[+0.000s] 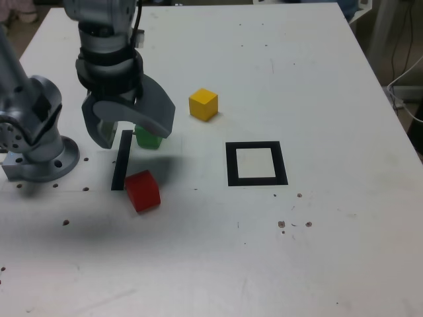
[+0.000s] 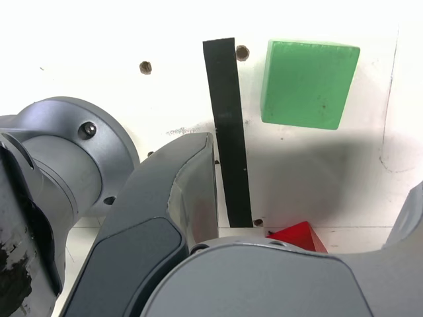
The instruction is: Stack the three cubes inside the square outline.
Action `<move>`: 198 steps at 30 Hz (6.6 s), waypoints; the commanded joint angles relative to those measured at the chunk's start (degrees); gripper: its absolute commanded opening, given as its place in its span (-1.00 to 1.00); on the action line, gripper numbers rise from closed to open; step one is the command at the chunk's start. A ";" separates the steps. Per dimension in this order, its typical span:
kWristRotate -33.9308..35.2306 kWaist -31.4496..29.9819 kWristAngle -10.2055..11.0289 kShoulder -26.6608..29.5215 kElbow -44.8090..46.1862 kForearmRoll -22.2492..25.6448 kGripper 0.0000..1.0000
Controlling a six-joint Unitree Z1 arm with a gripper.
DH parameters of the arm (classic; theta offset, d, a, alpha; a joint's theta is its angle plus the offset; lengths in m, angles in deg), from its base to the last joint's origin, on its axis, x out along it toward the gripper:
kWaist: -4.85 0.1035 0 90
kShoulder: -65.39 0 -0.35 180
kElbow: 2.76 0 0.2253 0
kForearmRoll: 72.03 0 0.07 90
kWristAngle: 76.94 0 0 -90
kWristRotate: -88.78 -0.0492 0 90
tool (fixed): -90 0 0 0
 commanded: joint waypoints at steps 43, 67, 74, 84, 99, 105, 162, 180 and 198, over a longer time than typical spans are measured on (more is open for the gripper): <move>23.45 -10.28 -14.34 -8.50 -3.43 -5.67 0.89; 25.76 -10.28 -13.87 -13.02 -2.76 -9.26 -0.35; 25.25 -10.29 -13.87 -12.89 -3.14 -9.07 -0.59; 24.77 -10.29 -12.78 -12.79 -4.35 -8.60 -0.70; 19.59 -6.75 -4.48 -17.23 -23.01 0.82 -0.73; 15.64 -3.30 -4.54 -20.88 -28.53 2.83 -0.73; 7.15 5.17 -4.03 -31.72 -34.90 0.43 0.84; 4.40 5.26 -4.03 -23.06 -29.43 1.10 0.99; -16.44 11.31 3.50 -16.43 -26.19 12.78 0.99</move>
